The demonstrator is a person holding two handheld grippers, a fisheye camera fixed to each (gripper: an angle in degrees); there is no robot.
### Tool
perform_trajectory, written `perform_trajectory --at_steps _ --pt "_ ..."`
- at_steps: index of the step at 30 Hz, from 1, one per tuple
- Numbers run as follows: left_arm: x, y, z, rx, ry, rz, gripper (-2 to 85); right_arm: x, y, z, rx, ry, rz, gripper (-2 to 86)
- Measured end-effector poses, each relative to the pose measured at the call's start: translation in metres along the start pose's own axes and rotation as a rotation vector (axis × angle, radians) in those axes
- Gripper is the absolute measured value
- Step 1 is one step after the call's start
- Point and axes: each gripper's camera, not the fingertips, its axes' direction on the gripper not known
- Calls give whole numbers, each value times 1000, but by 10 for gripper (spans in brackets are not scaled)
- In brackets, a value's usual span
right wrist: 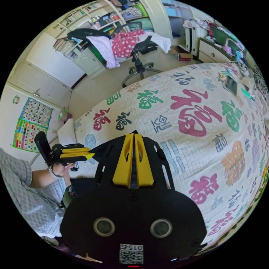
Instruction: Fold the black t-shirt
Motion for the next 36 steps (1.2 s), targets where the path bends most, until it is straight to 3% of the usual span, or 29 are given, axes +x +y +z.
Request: perform_trajectory --at_steps 9,17,21,25,27,30,36 --pt "91 53 57 -248 89 198 -2 43 141 -10 28 28 249 -10" --pt "97 82 83 -457 123 223 32 81 196 14 -38 24 394 2" --pt "83 66 61 -360 82 171 53 91 199 -3 23 54 436 44" --pt "58 50 63 -325 89 53 68 85 178 -13 80 36 323 63" --pt "38 47 74 -293 164 -102 72 82 164 -1 38 29 262 68" --pt "17 50 86 -287 137 -223 43 88 154 29 -93 -50 251 40" --pt "-11 74 79 -373 92 -269 -2 77 186 39 -293 -43 170 -6"
